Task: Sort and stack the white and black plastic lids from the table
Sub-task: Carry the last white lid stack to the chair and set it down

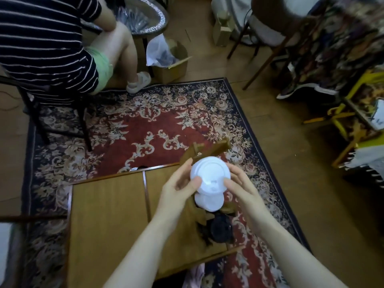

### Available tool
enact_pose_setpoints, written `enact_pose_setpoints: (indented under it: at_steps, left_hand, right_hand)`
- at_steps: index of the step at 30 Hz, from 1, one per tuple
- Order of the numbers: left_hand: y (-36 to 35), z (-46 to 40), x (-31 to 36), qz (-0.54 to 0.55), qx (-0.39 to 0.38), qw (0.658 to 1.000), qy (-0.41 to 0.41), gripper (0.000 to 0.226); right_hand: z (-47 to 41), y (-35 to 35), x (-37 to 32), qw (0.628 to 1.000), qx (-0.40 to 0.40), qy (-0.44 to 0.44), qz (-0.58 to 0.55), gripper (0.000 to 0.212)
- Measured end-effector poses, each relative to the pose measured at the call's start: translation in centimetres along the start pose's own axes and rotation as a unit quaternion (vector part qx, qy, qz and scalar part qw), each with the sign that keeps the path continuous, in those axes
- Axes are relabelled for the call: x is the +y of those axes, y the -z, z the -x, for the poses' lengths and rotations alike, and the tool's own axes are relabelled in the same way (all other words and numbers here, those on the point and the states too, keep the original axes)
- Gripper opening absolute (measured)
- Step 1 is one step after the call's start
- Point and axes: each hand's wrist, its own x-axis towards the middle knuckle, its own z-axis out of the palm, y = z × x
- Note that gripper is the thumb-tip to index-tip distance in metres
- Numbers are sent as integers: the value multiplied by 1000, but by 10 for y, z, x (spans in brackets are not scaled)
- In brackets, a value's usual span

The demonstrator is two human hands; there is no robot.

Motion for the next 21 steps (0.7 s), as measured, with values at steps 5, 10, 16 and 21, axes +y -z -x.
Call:
enact_pose_setpoints:
  at_steps: [5,10,16,21]
  left_hand:
    - [-18,-55,-9,-4,0,999,54,65]
    - [-22,-80,-25,-1,34,997,75,76]
    - [-19,-99,-52,-3,60,992,108,59]
    - [-19,-111,-68,2,78,989,128,29]
  right_hand:
    - [-57,41,-6,999,-1,-34,31,31]
    - [-92,59,9,997,-33,-60,42,30]
    - [-117,65,37,989,-44,-136,45,42]
    - [-141,71,52,976,-87,-181,79,61]
